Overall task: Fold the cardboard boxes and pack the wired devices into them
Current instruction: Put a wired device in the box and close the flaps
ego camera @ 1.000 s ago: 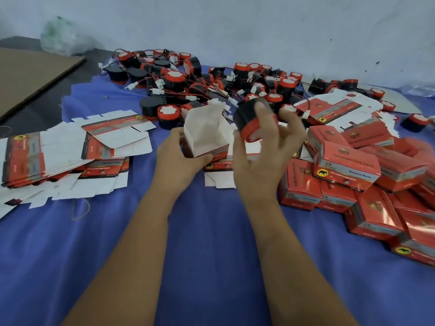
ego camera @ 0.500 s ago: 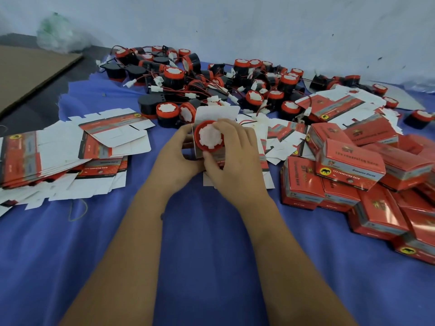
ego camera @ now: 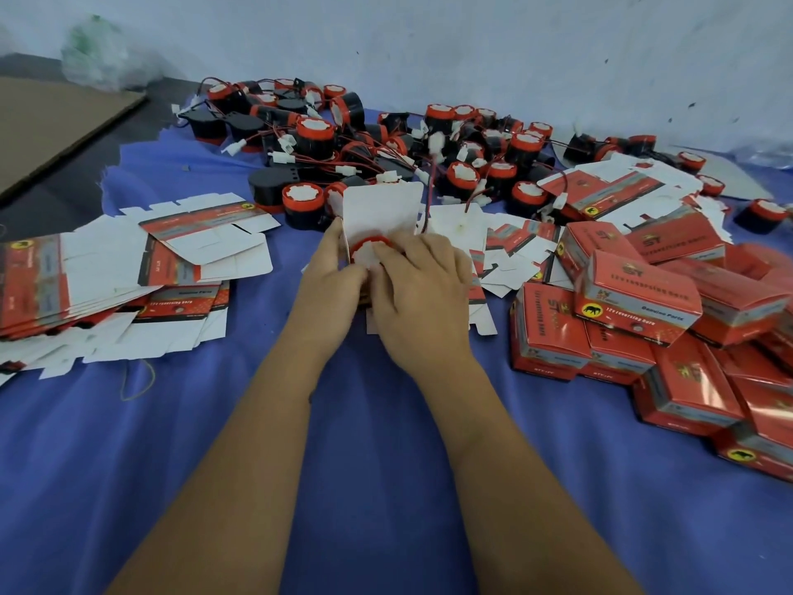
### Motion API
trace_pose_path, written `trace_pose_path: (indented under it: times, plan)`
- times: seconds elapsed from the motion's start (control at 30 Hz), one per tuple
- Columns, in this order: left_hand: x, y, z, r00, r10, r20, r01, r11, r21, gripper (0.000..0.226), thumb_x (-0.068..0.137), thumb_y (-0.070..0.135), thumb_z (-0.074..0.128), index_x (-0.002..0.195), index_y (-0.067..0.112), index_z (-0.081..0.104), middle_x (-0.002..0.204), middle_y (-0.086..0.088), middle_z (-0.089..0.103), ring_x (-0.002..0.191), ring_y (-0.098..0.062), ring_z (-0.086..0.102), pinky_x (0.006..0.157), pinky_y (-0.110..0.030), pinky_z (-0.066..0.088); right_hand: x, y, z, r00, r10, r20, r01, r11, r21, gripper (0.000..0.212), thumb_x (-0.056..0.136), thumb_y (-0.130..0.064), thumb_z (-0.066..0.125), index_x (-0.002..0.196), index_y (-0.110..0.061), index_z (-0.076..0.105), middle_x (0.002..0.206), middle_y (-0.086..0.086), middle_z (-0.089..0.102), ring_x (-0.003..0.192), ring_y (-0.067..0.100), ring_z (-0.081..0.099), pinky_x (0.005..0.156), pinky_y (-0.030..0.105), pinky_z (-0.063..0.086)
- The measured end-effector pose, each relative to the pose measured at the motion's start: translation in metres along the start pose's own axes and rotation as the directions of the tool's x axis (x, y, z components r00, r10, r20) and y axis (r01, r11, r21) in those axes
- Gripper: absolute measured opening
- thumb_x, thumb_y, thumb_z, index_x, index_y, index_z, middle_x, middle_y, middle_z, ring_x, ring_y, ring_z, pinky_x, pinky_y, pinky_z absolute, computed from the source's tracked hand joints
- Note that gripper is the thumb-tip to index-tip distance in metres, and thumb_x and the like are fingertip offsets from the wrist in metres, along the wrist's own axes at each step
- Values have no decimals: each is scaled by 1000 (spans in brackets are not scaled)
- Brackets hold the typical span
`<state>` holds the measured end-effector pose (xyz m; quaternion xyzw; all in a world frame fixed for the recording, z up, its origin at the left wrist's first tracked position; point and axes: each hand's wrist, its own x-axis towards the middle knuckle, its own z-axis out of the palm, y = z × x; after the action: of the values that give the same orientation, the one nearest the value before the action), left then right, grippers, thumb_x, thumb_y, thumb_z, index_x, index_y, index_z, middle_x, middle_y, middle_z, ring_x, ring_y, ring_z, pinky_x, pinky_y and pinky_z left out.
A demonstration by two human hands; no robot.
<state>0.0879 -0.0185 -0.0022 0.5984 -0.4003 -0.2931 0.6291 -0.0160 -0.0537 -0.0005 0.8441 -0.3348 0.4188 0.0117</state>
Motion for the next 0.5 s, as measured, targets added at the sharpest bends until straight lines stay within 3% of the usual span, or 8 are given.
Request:
trace_pose_path:
  times: [0.07, 0.13, 0.2, 0.27, 0.37, 0.4, 0.47, 0.5]
  plan:
    - [2, 1, 2, 997, -35, -62, 32, 998, -56, 45, 95, 5, 48, 134, 26, 54, 117, 10, 69, 105, -2, 64, 88, -21, 53, -1, -1, -2, 996, 60, -61, -50, 987, 151, 17, 87, -10, 57, 98, -7, 70, 104, 8, 62, 96, 29, 54, 83, 39, 41]
    - [1, 1, 7, 993, -30, -116, 28, 999, -23, 35, 97, 17, 52, 128, 32, 55, 107, 21, 67, 100, 4, 63, 81, -13, 50, 2, -1, -4, 956, 262, -130, -190, 894, 405, 7, 86, -5, 58, 92, -8, 58, 94, 3, 52, 84, 19, 50, 72, 35, 43]
    - [0, -1, 10, 992, -12, -123, 21, 997, 71, 34, 100, 26, 54, 133, 34, 51, 111, 23, 63, 103, 4, 59, 78, -5, 45, 6, 2, -7, 848, 516, -123, -362, 733, 575, 14, 87, -7, 58, 93, -16, 49, 92, -2, 49, 79, 11, 48, 72, 31, 45]
    - [1, -2, 10, 993, -12, -120, 27, 992, 123, 35, 101, 27, 51, 135, 34, 51, 119, 19, 61, 109, -2, 57, 84, -10, 44, 8, 8, -11, 736, 677, -4, -493, 540, 682, 19, 90, -9, 57, 105, -19, 51, 102, -2, 54, 82, 4, 51, 76, 28, 48]
    - [1, 0, 9, 982, -62, -179, 76, 994, 73, 39, 101, 17, 41, 132, 34, 58, 114, 17, 65, 108, -7, 59, 82, -17, 45, 12, 20, -17, 677, 701, 225, -558, 290, 777, 39, 95, -13, 56, 132, -23, 48, 121, -9, 56, 99, -6, 54, 79, 9, 46]
    - [0, 1, 8, 978, -81, -190, 92, 994, 51, 40, 100, 17, 40, 128, 35, 61, 109, 19, 66, 106, -6, 60, 78, -16, 45, 14, 22, -19, 677, 677, 287, -558, 219, 800, 46, 97, -16, 55, 140, -25, 43, 125, -11, 56, 106, -6, 54, 84, 9, 47]
    - [-2, 1, 7, 983, -96, -155, 103, 994, 39, 35, 98, 22, 45, 124, 36, 64, 107, 17, 69, 103, -6, 63, 76, -17, 47, 15, 26, -20, 698, 625, 348, -552, 162, 818, 56, 98, -19, 55, 149, -29, 33, 122, -17, 59, 115, -1, 57, 96, 17, 46]
    - [-3, 1, 8, 989, -88, -119, 94, 994, 50, 33, 96, 25, 50, 124, 36, 63, 109, 15, 69, 103, -6, 63, 78, -18, 49, 16, 25, -20, 715, 606, 349, -545, 170, 821, 57, 98, -19, 56, 149, -29, 32, 115, -20, 62, 110, -5, 58, 95, 16, 48]
